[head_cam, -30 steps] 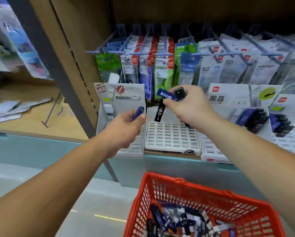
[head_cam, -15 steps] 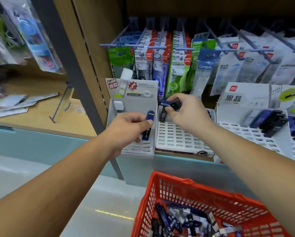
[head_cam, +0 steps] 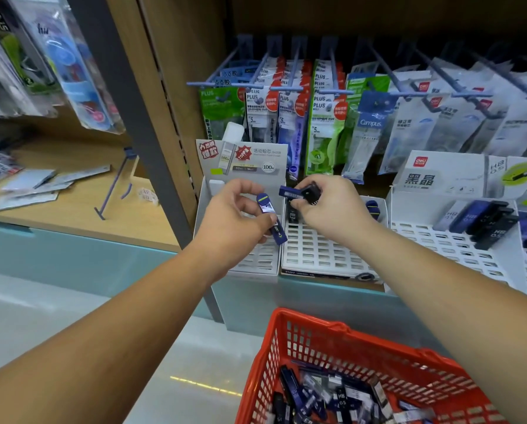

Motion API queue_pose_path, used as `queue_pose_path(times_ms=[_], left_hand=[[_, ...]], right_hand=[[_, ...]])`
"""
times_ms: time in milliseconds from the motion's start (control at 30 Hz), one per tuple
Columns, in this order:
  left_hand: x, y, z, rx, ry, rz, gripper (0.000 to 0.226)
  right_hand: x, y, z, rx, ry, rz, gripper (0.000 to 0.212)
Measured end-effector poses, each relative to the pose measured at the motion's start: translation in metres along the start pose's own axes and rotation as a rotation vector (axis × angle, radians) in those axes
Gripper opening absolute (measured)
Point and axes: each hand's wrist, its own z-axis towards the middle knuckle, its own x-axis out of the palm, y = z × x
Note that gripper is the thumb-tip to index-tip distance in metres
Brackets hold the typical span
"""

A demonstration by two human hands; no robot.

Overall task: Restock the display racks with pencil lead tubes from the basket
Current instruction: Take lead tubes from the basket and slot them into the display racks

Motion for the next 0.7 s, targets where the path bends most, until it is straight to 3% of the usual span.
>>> queue_pose_path(times_ms=[167,333,467,600,700], left_hand=[[0.011,-0.004,0.002,0.042,-0.028,0.016,0.037],[0.025,-0.004,0.005,0.089,-0.032,0.017,0.031],[0.034,-0.004,0.010,0.159,-0.019,0.037,0.029],[0.050,-0.012,0.010,0.226,0.036,0.013,0.024],[0.071,-0.017,0.011,0.253,0.087,-0.003,0.024]], right_hand=[[-0.004,-0.014,-0.003,0.014,-0.047,0.037,0.019],[0.001,-0.014,-0.004,0.026,0.033,0.007,0.016],[-0.024,-0.007,-0.001,0.089,-0.059,0.224,0.009],[-0.070,-0.009,-0.008,0.214,0.115,0.531,0.014],[-0.098,-0.024,-0.017,0.305,0.178,0.612,0.020]])
